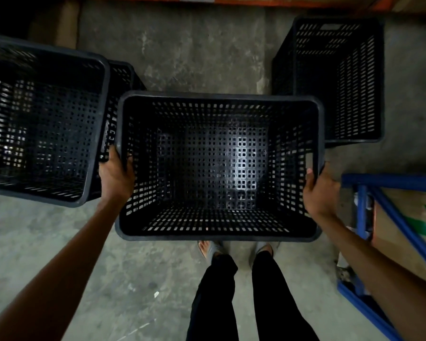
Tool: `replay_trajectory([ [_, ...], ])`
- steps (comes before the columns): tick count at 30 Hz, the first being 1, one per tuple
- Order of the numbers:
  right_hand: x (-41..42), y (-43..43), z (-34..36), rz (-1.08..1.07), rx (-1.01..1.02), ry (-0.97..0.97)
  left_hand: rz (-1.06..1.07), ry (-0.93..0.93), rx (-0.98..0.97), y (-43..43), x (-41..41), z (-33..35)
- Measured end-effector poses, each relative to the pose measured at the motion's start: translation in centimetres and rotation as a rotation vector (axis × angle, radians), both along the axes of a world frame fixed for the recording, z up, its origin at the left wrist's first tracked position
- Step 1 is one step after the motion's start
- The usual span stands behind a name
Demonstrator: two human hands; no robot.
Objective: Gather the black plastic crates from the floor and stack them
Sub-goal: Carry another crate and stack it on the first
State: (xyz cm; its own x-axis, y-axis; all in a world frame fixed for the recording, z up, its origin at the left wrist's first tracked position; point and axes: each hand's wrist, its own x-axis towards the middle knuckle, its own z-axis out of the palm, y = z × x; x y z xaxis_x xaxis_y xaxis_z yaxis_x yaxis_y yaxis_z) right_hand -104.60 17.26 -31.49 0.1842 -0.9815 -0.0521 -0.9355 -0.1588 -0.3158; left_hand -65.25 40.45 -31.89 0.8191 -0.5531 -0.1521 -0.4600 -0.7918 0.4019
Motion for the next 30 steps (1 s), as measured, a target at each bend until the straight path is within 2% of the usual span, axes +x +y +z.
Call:
replay_trajectory([
  [8, -0.3, 1.9, 0.1, 0.033, -0.046, 0.015, -0.062, -0.055, 0.021, 0.1, 0.8, 0.3],
  [15, -0.8, 2.1, -0.2, 0.019, 0.008, -0.038, -0.100, -0.026, 0.047, 0.2, 0.5, 0.7],
  [18, -0.9, 1.8, 0.4, 0.086, 0.054, 0.053, -0.217, 0.019, 0.015, 0.5, 0.7, 1.2],
  [20, -0.9, 1.3, 0.8, 0.188, -0.045, 0.124, -0.301, 0.017, -0.020, 1.1, 0.5, 1.8],
  [22, -0.6, 1.0, 0.8, 0.291, -0.060, 0.158, -0.339, -0.024, -0.023, 1.4, 0.1, 2.1],
  [27, -0.3, 0.8, -0.1, 0.329, 0.002, 0.229, -0.359, -0.103, 0.102, 0.8, -0.5, 1.8],
  [30, -0.8, 0.5, -0.5, 0.367, 0.001, 0.205, -0.404, -0.112, 0.142, 1.0, 0.3, 1.2],
])
